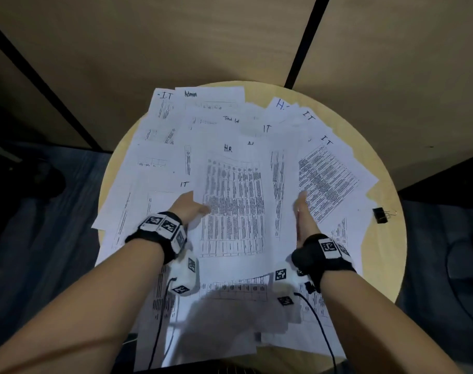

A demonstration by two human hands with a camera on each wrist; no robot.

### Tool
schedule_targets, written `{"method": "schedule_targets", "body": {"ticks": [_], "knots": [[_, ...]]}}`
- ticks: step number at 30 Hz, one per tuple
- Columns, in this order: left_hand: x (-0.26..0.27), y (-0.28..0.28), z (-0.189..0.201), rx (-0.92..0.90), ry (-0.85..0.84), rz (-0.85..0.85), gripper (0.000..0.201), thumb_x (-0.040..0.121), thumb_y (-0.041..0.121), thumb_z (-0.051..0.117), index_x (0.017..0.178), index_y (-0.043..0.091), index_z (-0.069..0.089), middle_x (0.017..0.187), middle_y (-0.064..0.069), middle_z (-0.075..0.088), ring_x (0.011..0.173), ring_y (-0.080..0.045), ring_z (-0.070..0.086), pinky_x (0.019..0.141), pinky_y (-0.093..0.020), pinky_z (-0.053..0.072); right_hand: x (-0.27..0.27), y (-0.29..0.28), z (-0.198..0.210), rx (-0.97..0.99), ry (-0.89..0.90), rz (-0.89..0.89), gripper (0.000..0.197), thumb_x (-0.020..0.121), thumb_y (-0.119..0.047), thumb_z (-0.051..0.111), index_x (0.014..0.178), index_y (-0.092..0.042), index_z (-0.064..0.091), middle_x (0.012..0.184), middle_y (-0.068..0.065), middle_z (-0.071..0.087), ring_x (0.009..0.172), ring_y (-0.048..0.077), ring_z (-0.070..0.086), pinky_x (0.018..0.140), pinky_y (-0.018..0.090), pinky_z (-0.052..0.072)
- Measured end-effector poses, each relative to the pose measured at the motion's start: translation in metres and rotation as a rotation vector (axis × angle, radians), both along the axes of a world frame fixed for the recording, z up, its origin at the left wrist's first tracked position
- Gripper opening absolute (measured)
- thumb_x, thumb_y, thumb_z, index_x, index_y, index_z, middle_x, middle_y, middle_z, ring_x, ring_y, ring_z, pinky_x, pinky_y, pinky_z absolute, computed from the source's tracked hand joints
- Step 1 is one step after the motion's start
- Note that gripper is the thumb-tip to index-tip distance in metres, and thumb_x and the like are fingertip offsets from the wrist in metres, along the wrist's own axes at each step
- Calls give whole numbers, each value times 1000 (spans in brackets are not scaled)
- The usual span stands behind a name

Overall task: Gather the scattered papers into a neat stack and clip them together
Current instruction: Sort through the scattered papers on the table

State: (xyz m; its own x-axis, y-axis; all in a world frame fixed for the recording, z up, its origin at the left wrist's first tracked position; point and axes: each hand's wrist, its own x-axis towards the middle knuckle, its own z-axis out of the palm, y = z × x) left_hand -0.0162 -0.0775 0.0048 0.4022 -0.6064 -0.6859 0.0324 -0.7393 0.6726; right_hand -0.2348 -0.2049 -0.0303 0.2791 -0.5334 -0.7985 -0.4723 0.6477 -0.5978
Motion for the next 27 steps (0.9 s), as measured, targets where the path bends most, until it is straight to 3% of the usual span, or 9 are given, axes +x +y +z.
{"method": "schedule_targets", "body": {"ticks": [2,3,5,7,9,11,15,20,27], "knots": [[-8,-4,-2,-61,76,18,47,88,1,57,130,16,42,130,-1,51,105,-14,46,94,-26,33,1,6,0,-106,183,143,78,78,-62,60,137,-13,44,109,8,65,105,26,61,108,49,32],[-11,-5,-3,-89,102,46,54,87,-1,57,135,15,38,133,-1,49,107,-13,45,96,-26,32,3,7,-4,-134,242,203,60,76,-48,72,119,-11,54,70,1,61,68,17,62,102,42,39],[-10,-4,-10,-133,109,158,74,81,-3,64,142,15,27,140,-2,43,118,-17,44,104,-31,32,3,8,-10,-155,277,239,48,75,-32,77,110,-14,49,51,-7,35,48,13,44,93,41,47],[-1,2,-17,-175,146,298,96,72,-5,72,145,25,17,148,-6,34,130,-26,41,109,-42,31,-1,7,-5,-112,195,167,73,77,-26,76,136,-3,39,62,-8,50,74,25,56,96,48,44],[6,7,-18,-146,225,313,100,68,4,79,145,22,18,145,-8,37,130,-26,39,106,-41,32,-8,5,-4,-91,124,92,82,77,-23,76,143,-1,33,112,4,68,116,33,52,107,51,33],[12,13,-17,10,181,204,97,68,25,82,143,4,23,143,-15,40,131,-32,39,97,-46,40,-12,5,-6,-58,66,70,93,70,-32,80,144,-6,31,144,9,44,134,29,38,106,50,33],[22,22,-21,114,-19,233,81,81,24,70,141,-7,26,143,-24,38,130,-40,40,89,-48,45,-22,-1,-9,-268,187,-223,41,75,-32,75,111,-18,60,118,11,62,103,27,59,89,39,49],[28,27,-27,106,-232,246,17,83,8,66,86,1,50,69,-8,50,86,-29,54,72,-31,41,-52,-30,-30,-185,805,-113,115,62,-61,63,149,-19,1,152,16,23,134,42,33,104,53,36],[22,23,-38,169,-366,174,32,82,8,67,107,-7,55,90,-17,53,86,-31,55,75,-33,45,-44,-20,-38,-161,939,414,134,63,-55,78,144,-28,-26,156,16,-20,142,48,8,108,62,28]]}}
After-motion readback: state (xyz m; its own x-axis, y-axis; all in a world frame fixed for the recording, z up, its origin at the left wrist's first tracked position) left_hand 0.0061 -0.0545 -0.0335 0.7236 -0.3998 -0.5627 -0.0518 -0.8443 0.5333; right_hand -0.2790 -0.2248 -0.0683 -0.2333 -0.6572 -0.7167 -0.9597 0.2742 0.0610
